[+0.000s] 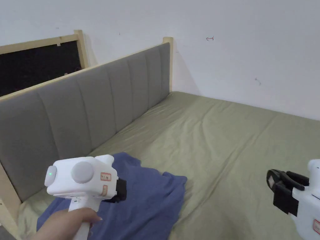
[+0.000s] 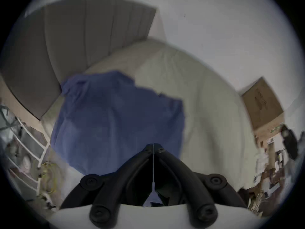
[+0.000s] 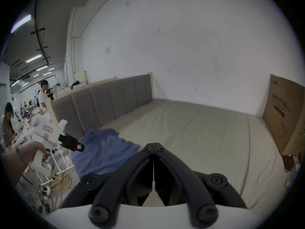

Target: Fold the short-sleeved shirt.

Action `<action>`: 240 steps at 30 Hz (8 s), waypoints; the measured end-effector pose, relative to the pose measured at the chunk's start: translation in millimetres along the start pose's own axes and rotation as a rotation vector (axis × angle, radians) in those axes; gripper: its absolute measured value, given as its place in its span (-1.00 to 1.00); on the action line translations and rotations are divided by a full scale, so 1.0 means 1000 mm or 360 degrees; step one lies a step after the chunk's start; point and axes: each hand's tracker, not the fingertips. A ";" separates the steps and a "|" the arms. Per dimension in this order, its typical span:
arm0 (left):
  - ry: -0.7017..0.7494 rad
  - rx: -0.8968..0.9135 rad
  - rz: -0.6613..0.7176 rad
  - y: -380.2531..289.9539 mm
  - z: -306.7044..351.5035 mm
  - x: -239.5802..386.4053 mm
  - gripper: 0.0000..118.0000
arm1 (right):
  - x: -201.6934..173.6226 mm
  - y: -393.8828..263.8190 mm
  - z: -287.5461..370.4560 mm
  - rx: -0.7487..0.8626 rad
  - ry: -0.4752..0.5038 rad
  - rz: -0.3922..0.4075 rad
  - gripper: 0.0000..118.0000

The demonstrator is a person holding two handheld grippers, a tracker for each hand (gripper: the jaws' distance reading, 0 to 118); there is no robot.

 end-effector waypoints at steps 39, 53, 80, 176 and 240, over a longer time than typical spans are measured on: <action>0.0205 0.0634 -0.0425 -0.006 0.078 0.012 -1.00 | 0.069 -0.032 0.044 -0.0165 -0.0140 -0.0292 -1.00; -0.0893 0.1001 -0.0792 0.022 0.191 0.289 -1.00 | 0.124 -0.023 0.171 0.0177 -0.0471 -0.0393 -1.00; -0.0827 0.0050 -0.0644 -0.055 -0.055 0.427 0.83 | 0.199 -0.088 0.207 0.0096 -0.0760 -0.0700 -1.00; -0.0715 0.1150 -0.0619 0.246 0.147 0.402 -0.96 | 0.377 0.318 0.177 0.0293 -0.0971 -0.0292 -0.89; -0.0633 0.0597 -0.0523 -0.092 0.066 0.260 -0.78 | 0.178 -0.085 0.207 -0.0052 -0.0628 -0.0392 -1.00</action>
